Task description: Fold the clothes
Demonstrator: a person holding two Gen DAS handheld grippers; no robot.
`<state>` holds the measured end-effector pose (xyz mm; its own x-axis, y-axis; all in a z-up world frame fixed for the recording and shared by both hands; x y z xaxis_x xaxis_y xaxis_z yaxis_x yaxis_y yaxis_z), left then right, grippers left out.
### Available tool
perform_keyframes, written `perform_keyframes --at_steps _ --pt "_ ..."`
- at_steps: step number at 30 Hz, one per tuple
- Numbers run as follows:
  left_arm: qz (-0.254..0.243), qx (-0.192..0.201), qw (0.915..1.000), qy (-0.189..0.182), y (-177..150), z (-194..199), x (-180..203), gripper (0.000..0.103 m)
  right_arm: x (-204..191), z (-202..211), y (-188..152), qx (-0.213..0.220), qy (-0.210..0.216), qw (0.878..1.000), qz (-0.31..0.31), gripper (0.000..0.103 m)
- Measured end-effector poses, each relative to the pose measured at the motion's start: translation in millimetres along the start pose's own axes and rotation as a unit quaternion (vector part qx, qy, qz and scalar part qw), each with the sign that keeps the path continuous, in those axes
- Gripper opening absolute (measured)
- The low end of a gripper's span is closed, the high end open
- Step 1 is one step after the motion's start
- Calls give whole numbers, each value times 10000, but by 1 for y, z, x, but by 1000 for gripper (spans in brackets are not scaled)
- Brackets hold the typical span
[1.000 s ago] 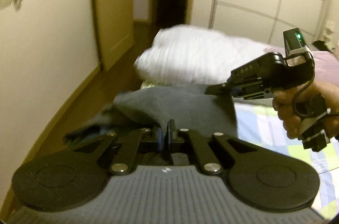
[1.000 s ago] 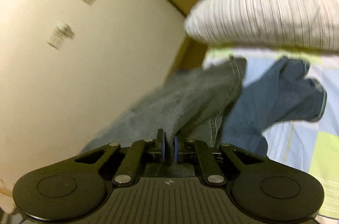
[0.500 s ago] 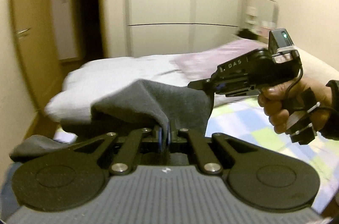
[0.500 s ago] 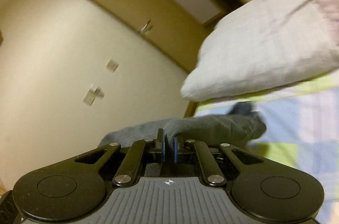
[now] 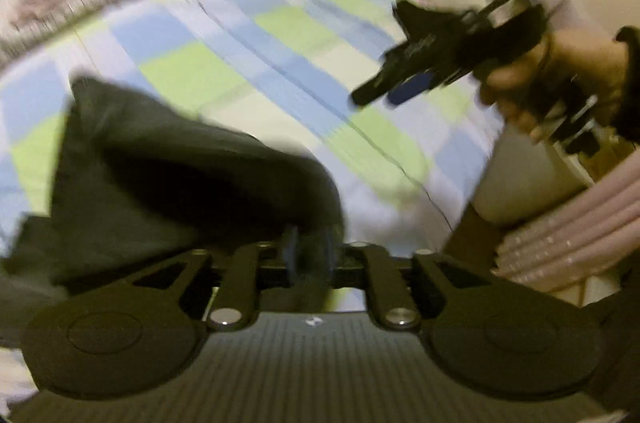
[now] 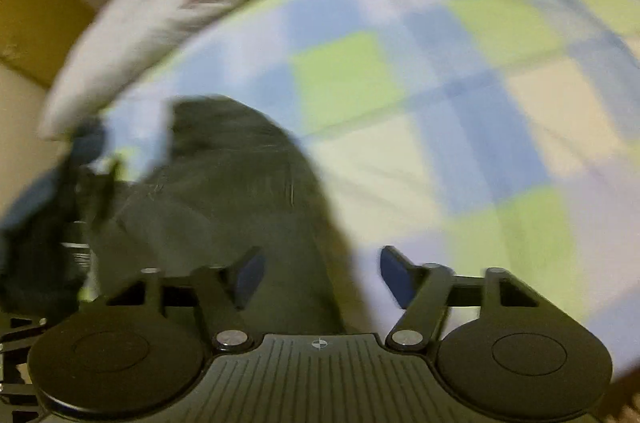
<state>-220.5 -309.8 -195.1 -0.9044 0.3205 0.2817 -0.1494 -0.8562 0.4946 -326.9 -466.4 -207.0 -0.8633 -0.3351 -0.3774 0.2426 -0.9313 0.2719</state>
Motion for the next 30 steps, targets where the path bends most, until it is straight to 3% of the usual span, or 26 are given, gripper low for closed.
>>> perform_keyframes --at_steps 4,6,8,10,13,16,19,23,24,25,27,28,30 --pt "213 -132 9995 172 -17 -15 -11 36 26 11 -8 58 -142 9995 -277 69" --pt "337 -164 9982 463 -22 -20 -33 40 8 3 1 112 -109 9999 -4 69" --pt "538 -169 9952 796 -26 -23 -66 53 -22 -13 8 139 -10 9988 472 71" --pt "803 -148 9905 1108 -29 -19 -105 60 -61 -37 16 169 118 9940 1078 87" --pt "1209 -70 9814 1489 -35 -14 -163 63 -141 -72 23 126 363 9748 2196 88" --pt "1454 -32 9736 1758 -40 -13 -213 63 -198 -115 14 -11 259 9422 3340 88" --pt "1457 -20 9718 1852 -38 -19 -249 63 -217 -171 -2 -81 -133 9092 4160 88" --pt "1282 14 9767 1718 -26 -41 -269 65 -196 -228 -8 -414 -795 9046 4167 88" --pt "1200 -1 9789 1656 -22 -47 -273 65 -186 -230 -6 -418 -856 9075 4091 82" --pt "1114 -4 9808 1599 -18 -56 -277 65 -176 -230 -4 -411 -913 9106 4009 51" --pt "930 9 9854 1424 -5 -71 -277 65 -158 -212 7 -232 -968 9217 3748 23" --pt "837 16 9875 1335 2 -78 -277 65 -148 -196 15 -85 -958 9292 3569 16" --pt "605 80 9918 1124 19 -91 -269 63 -121 -163 31 210 -940 9470 3064 15"
Point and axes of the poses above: each gripper's, at about its wrist camera, not at the fingertips, and z roughly against the way its jaws point, x to its right, y to its top, the point moved 9 cm from there along -z, roughly the way its jaws point
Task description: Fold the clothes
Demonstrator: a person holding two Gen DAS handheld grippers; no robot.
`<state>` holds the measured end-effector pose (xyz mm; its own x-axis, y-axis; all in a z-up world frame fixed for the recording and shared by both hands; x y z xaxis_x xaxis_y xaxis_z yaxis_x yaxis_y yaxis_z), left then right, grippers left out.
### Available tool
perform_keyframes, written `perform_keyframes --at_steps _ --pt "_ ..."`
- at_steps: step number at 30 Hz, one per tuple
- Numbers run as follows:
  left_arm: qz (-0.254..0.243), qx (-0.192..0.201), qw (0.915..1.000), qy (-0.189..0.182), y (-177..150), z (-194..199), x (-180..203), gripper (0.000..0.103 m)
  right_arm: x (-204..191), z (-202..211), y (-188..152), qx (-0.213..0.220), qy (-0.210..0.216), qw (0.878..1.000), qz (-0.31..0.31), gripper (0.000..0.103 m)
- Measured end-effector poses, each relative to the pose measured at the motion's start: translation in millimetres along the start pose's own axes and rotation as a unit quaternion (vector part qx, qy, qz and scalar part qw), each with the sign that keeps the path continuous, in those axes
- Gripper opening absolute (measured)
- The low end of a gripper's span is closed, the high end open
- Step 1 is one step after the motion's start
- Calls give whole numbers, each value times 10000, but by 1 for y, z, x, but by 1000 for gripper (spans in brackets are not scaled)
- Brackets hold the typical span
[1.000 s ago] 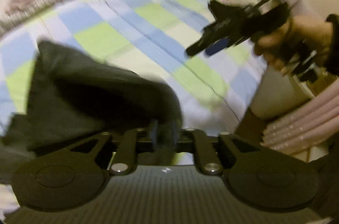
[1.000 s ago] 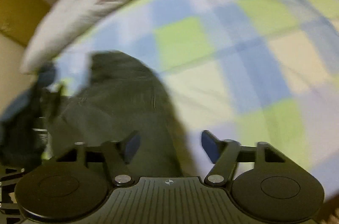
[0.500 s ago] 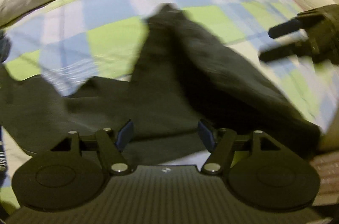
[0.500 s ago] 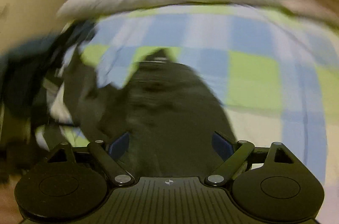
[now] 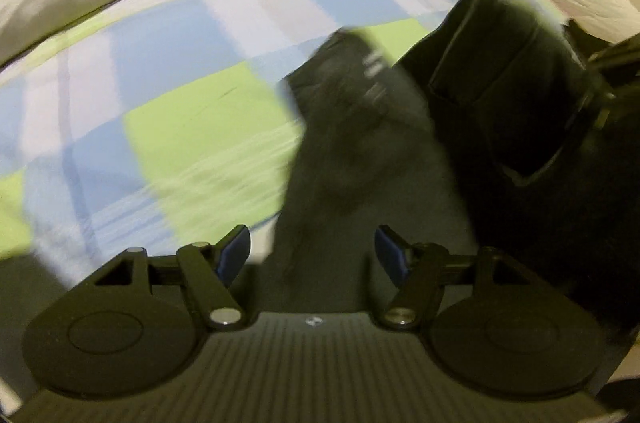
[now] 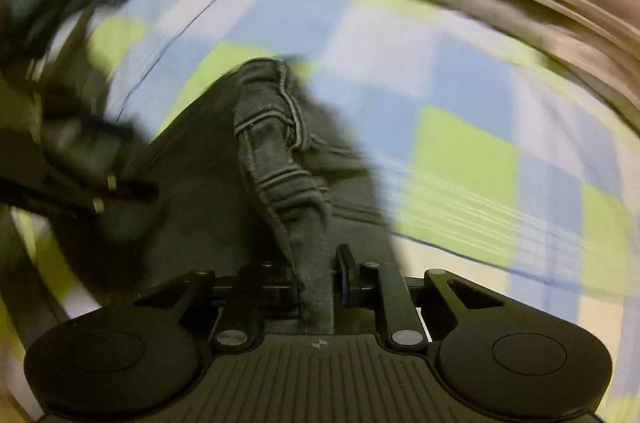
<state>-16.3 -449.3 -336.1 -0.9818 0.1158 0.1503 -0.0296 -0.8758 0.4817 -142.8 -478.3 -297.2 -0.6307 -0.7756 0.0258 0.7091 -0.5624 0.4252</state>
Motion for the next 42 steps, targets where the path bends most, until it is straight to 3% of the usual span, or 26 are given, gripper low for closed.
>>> perform_keyframes --at_steps 3,5,10,14,18,23,25,26,27,28,30,32,35,39,42 --pt "-281 -31 9995 -152 23 -15 20 57 70 41 -13 301 -117 9937 -1077 14" --pt "-344 -113 9993 -129 36 -19 28 12 115 65 -30 446 -178 9833 -1757 13" --pt "-849 135 9962 -125 74 8 69 10 207 114 -90 687 -168 9458 -3169 12" --pt "-1167 523 9918 64 126 33 119 9 245 154 -130 994 -14 9327 -3466 10" --pt "-1620 918 9824 139 198 45 184 9 300 203 -163 1464 -10 9094 -3893 9" --pt "-2110 1166 9704 -112 291 8 290 12 376 246 -209 1843 -511 8779 -4390 9" --pt "-2088 1088 9717 -197 318 -28 332 20 406 247 -245 1798 -792 8655 -4609 10" --pt "-2033 1004 9738 -179 324 -44 348 30 421 243 -264 1714 -924 8598 -4720 10" --pt "-2024 901 9750 -195 326 -57 362 33 432 234 -284 1478 -1042 8566 -4833 11" --pt "-2017 797 9760 -212 327 -70 377 34 444 225 -304 1241 -1158 8527 -4941 32" --pt "-2181 697 9728 -350 315 -80 399 39 466 210 -343 781 -1383 8435 -5130 61" --pt "-2297 474 9714 -362 285 -86 404 45 474 210 -367 614 -1496 8472 -5061 62" --pt "-2241 7 9741 -300 223 -90 385 45 464 215 -393 491 -1324 8451 -5157 62" --pt "-1874 -742 9793 168 122 -75 330 46 447 197 -377 393 -998 8659 -4886 62" --pt "-1593 -1175 9786 560 44 -42 283 48 404 180 -348 276 -420 9053 -4218 62"
Point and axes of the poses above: each gripper's, at about its wrist camera, not at the fingertips, and z roughly against the way its jaws point, x to its right, y to its top, the point moved 9 cm from there along -z, roughly the way its jaws point
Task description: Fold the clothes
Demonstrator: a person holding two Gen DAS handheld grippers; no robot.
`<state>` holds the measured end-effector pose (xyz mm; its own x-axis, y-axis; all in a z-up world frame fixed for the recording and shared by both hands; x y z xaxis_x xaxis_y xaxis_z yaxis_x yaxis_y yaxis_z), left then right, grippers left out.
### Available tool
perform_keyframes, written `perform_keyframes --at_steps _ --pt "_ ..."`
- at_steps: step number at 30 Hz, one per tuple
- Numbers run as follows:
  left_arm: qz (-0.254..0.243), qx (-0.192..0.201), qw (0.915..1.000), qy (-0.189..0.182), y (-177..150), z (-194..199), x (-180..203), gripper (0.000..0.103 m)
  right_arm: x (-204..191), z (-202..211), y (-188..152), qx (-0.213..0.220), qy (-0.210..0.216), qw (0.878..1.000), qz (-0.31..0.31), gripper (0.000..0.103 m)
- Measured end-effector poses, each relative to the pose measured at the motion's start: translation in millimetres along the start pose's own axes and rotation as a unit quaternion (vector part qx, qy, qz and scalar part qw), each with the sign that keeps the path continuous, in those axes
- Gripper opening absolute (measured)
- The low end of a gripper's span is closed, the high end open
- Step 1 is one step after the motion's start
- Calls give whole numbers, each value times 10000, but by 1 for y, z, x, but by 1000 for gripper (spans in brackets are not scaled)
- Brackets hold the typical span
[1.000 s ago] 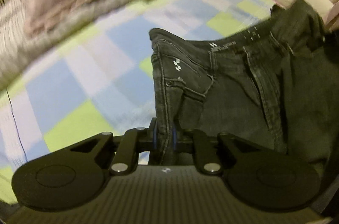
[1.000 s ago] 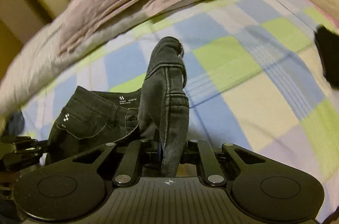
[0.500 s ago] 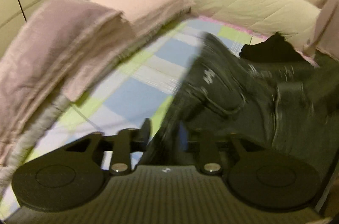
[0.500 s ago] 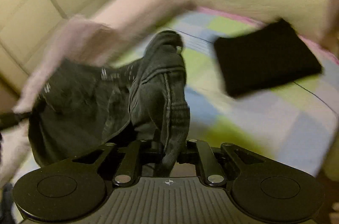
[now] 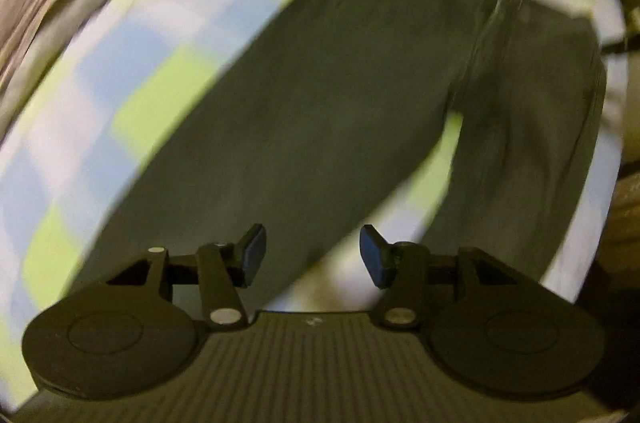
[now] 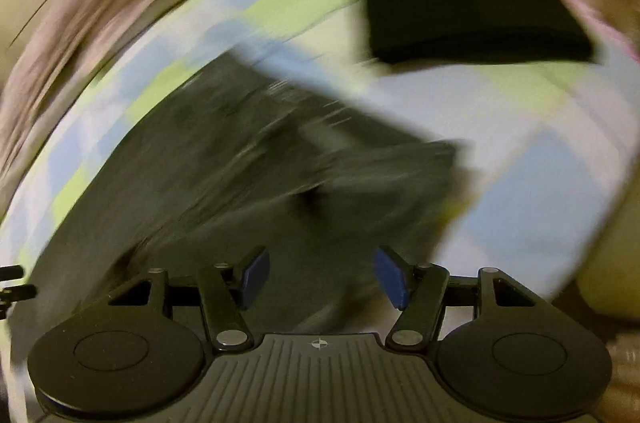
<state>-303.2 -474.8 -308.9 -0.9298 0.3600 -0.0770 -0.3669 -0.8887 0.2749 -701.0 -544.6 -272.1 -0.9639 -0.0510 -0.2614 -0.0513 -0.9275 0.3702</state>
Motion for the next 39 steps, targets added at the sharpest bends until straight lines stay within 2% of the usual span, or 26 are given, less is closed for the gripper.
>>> perform_keyframes --at_steps 3,6,9,12,15,17,19,21,24,26,27,29,30,32,33,36,39 --pt "-63 -391 9981 462 -85 14 -14 57 -52 -18 -21 -349 374 9949 866 62" --pt "-370 -646 9945 734 -159 26 -21 60 -102 -28 -56 -636 600 9816 1697 62" --pt "-619 -676 9925 806 -219 29 -25 63 -139 -38 -99 -906 624 9662 2331 62" --pt "-858 -504 9915 835 -246 24 -43 64 -174 -45 -141 -1219 551 9422 3073 62" --pt "-1095 -329 9897 862 -273 19 -60 65 -214 -52 -182 -1401 614 9056 3955 62" --pt "-872 -188 9928 802 -269 13 -87 65 -237 -56 -203 -1452 660 8831 4411 62" --pt "-564 -104 9962 651 -267 7 -111 65 -259 -58 -219 -1506 788 8736 4559 62" --pt "-154 -209 9989 391 -269 -1 -132 71 -279 -64 -235 -1669 1074 8681 4550 62" --pt "544 -420 9975 -174 -277 -17 -151 72 -300 -76 -250 -1683 1082 8448 4963 62" --pt "996 -507 9915 -673 -281 -25 -155 67 -305 -88 -256 -1706 1018 8272 5256 62" --pt "1009 -406 9923 -595 -281 -23 -156 60 -305 -94 -257 -1727 985 8203 5363 62" --pt "979 -167 9946 -306 -281 -12 -160 2 -304 -100 -256 -1764 961 8163 5416 62" --pt "945 -33 9955 -104 -281 -4 -163 3 -303 -103 -255 -1781 948 8146 5438 62" --pt "845 337 9958 -88 -284 25 -162 2 -297 -100 -253 -1777 915 8180 5394 62" --pt "660 544 9963 -126 -286 44 -155 2 -295 -97 -252 -1790 902 8204 5355 62" --pt "-165 661 9973 -290 -309 92 -115 0 -289 -92 -251 -1827 845 8259 5267 62" --pt "-965 40 9938 -545 -354 112 -66 0 -281 -79 -256 -1889 830 8264 5239 62"
Point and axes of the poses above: each gripper's, at about its wrist camera, not at the fingertips, and z roughly against the way its jaws point, x to its right, y to its top, the point moved 9 cm from there along -z, roughly the way its jaws point
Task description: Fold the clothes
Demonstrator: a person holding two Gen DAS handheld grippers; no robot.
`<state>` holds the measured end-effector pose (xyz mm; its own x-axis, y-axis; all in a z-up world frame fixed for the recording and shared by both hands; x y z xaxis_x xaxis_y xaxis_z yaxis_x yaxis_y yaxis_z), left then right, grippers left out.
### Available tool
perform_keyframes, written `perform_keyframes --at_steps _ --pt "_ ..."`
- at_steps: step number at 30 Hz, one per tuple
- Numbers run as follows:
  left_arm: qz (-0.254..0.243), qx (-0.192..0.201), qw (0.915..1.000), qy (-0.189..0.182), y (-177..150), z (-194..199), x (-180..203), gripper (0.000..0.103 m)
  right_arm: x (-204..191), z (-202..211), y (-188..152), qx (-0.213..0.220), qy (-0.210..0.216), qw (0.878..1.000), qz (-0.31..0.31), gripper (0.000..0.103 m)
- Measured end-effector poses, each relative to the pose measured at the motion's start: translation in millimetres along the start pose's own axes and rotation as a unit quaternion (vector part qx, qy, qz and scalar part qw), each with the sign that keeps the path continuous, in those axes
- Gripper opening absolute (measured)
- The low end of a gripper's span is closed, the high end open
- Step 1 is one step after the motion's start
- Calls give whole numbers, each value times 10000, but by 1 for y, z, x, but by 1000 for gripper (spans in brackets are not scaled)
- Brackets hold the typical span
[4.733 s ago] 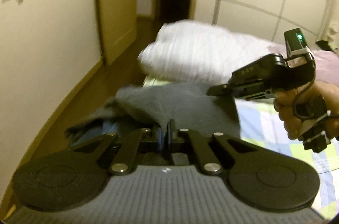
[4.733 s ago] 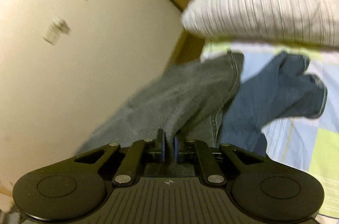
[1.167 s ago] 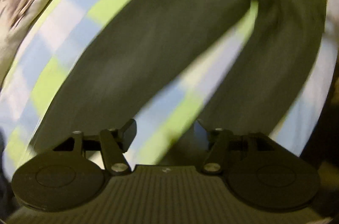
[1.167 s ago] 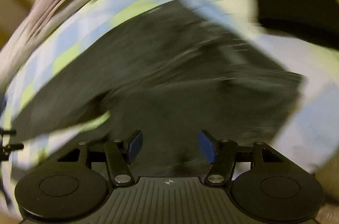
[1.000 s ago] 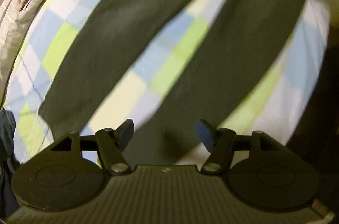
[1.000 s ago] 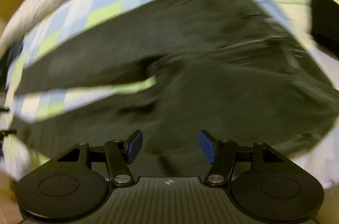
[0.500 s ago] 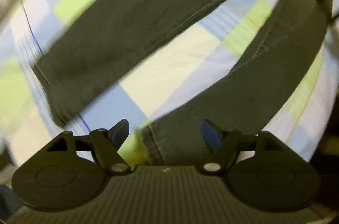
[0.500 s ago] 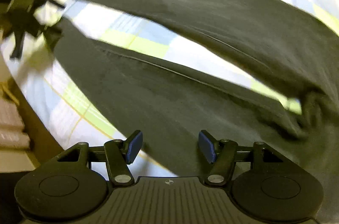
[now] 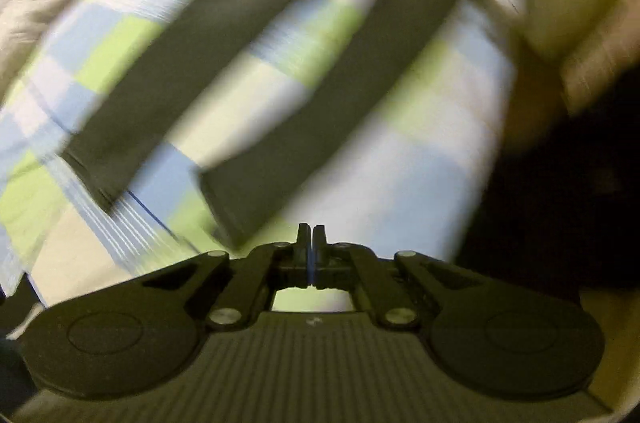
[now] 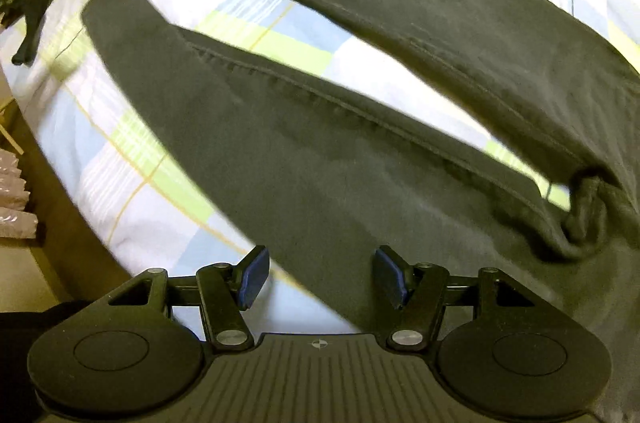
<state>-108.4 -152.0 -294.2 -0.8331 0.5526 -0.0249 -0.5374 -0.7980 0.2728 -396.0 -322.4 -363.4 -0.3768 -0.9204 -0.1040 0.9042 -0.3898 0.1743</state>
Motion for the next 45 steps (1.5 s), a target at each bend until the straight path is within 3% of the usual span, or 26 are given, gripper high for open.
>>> perform_keyframes --at_steps 3,6,7,9,14,16,17,19,20,21,22,24,26,27,28,31,35,37,38,39,40,41,42,45 --pt "213 -491 9983 -210 -32 -3 31 0 -5 4 -13 -88 11 9999 57 62" --pt "1054 -546 9929 -82 -35 -16 15 16 -8 2 -16 -20 45 10000 -37 62" --pt "1260 -451 9910 -22 -27 -23 3 30 -8 0 -16 4 72 10000 -67 62" --pt "1660 -249 9858 99 -10 -38 -23 46 -7 -5 -12 26 49 10000 67 63" --pt "2077 -71 9781 122 27 -86 -95 53 -4 -19 5 130 62 9977 669 71" --pt "2222 -66 9750 44 39 -105 -116 64 -3 -25 12 141 90 9957 911 72" --pt "2304 -84 9731 -33 41 -112 -122 65 -2 -28 15 127 137 9949 991 72" --pt "2484 -65 9684 -188 45 -122 -130 64 -1 -35 22 106 239 9936 1099 72" --pt "2488 13 9684 -168 46 -121 -131 55 0 -38 25 99 293 9931 1132 72" --pt "2487 94 9684 -144 47 -120 -131 43 0 -41 27 88 352 9927 1154 73" --pt "2396 215 9705 -147 47 -112 -128 16 0 -43 28 39 462 9930 1091 72" --pt "2205 462 9742 -156 46 -95 -123 0 -3 -43 28 -78 730 9929 938 72" --pt "1889 602 9796 -314 40 -72 -103 0 -14 -36 21 -152 847 9911 1018 48" --pt "1728 670 9819 -395 37 -60 -93 0 -20 -33 16 -197 892 9900 1073 20" --pt "1514 597 9855 -474 31 -52 -78 0 -26 -30 7 -301 849 9881 1243 6" --pt "920 260 9929 -713 8 -33 -32 0 -47 -18 -23 -452 1040 9812 1563 5" --pt "847 -488 9883 -1172 -36 -27 12 5 -63 -15 -56 -672 876 9754 1910 6" --pt "1010 -699 9835 -1327 -53 -22 19 11 -67 -13 -60 -744 893 9738 1955 21" --pt "1210 -626 9829 -1237 -54 -20 11 20 -69 -11 -61 -769 916 9726 1994 27" --pt "1416 -543 9819 -1137 -54 -18 3 27 -71 -6 -56 -711 942 9722 2025 39" --pt "1620 -459 9802 -1037 -54 -15 -6 38 -73 -1 -47 -542 970 9729 2026 52" --pt "1875 -315 9779 -874 -50 -17 -18 45 -75 5 -38 -373 995 9735 2026 57" --pt "2178 -187 9734 -689 -47 -22 -34 47 -74 8 -28 -214 984 9742 2018 62" --pt "2916 -60 9560 -312 -40 -53 -70 49 -68 -1 5 112 649 9753 2110 62"
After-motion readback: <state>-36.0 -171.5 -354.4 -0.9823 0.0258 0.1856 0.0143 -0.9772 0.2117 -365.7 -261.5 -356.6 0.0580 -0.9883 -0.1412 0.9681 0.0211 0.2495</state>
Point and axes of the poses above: each gripper's, at about its wrist camera, not at the fingertips, and z roughly against the way its jaws point, x to its right, y to its top, the point moved 9 cm from there along -z, roughly the way its jaws point
